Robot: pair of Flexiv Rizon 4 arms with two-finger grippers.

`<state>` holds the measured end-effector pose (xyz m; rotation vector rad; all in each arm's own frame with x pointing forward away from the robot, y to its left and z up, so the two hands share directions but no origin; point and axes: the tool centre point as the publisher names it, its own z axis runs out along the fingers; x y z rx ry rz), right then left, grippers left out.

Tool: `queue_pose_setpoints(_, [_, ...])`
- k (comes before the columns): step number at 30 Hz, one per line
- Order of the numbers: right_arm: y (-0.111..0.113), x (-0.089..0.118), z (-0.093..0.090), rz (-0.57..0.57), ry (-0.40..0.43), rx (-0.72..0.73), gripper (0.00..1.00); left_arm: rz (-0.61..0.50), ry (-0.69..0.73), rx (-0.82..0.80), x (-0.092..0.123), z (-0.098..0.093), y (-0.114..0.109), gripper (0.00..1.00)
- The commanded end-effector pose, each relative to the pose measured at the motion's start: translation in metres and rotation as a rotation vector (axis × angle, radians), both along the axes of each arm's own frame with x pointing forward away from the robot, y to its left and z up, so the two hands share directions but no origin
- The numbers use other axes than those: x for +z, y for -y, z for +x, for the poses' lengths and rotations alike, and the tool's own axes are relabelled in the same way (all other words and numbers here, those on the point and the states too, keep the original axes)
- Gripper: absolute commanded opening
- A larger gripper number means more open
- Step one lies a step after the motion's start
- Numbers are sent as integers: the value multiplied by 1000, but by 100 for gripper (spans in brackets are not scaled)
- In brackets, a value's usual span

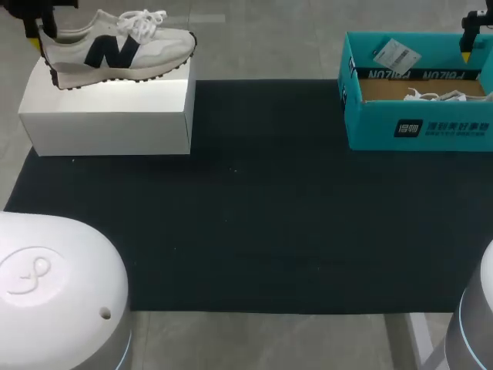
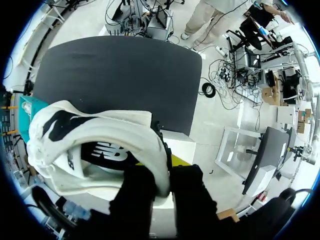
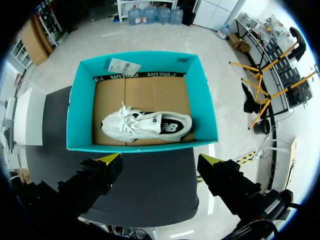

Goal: Take the shoe out of the shoebox, open the shoe tongue, remove and reinsert the insole, then place the shoe into the shoebox

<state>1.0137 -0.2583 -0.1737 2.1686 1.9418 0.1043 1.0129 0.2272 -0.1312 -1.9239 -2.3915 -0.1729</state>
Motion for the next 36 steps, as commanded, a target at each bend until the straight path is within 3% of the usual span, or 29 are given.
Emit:
queue_pose_setpoints(1, [0, 0, -1, 0, 2, 0, 100, 63, 234, -23, 4, -54, 22, 0])
queue_pose_setpoints(26, [0, 0, -1, 0, 2, 0, 100, 64, 230, -88, -8, -160, 139, 0])
queue_pose_setpoints(36, [0, 0, -1, 0, 2, 0, 100, 87, 225, -124, -16, -182, 184, 0])
